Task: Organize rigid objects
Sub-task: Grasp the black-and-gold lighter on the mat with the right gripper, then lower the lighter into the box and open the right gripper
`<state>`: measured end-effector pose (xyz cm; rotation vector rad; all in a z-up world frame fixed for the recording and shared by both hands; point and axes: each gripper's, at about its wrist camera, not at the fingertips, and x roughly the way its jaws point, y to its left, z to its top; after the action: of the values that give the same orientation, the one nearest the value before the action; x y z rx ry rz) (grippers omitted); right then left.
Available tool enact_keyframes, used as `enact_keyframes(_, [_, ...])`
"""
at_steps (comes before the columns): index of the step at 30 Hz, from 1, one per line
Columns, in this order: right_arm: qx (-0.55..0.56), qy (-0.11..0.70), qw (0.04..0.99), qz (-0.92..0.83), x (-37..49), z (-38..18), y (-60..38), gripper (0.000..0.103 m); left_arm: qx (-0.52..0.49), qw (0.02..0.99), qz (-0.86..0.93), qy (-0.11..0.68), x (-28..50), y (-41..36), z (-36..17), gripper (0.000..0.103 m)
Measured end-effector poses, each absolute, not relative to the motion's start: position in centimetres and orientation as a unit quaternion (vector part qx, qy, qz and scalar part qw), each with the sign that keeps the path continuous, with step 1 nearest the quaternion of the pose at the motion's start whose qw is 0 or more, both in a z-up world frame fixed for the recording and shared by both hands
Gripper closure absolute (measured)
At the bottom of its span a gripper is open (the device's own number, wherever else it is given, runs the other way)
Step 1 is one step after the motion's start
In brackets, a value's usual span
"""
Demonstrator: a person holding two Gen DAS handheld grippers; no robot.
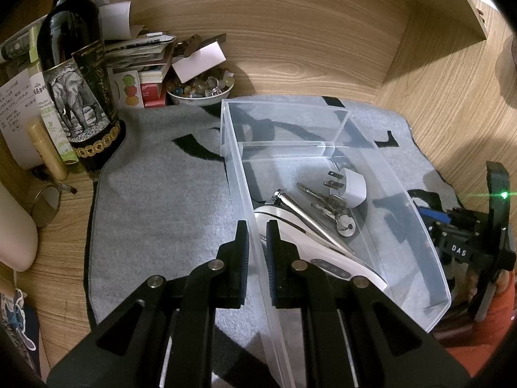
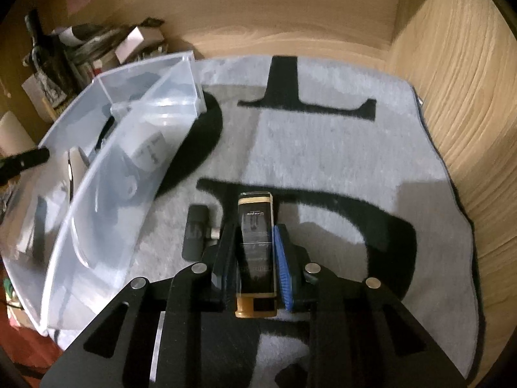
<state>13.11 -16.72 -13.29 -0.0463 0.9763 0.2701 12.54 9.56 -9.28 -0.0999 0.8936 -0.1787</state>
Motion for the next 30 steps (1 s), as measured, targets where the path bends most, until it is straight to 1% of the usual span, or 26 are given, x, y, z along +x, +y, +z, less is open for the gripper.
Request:
enact_keyframes(6, [-0.028,0.444,0.888,0.118,13.6,-11.4,-17.0,0.082,-0.05,0.897,-0.089,0.431,12.5,9.6,-9.4,0.093])
enact_keyframes(21, [-0.058,0.339,0.924,0.167,15.2,-4.4,-13.1,0.082,-0.052,0.897,-0.092,0.429,12.2,9.8,-9.4,0.093])
enact_keyframes(30, [-0.074,0.32,0.916,0.23,14.9,-3.7,-8.9,0.082,-0.053,0.897,-0.093,0.43,12.2,9.8,-9.4,0.093])
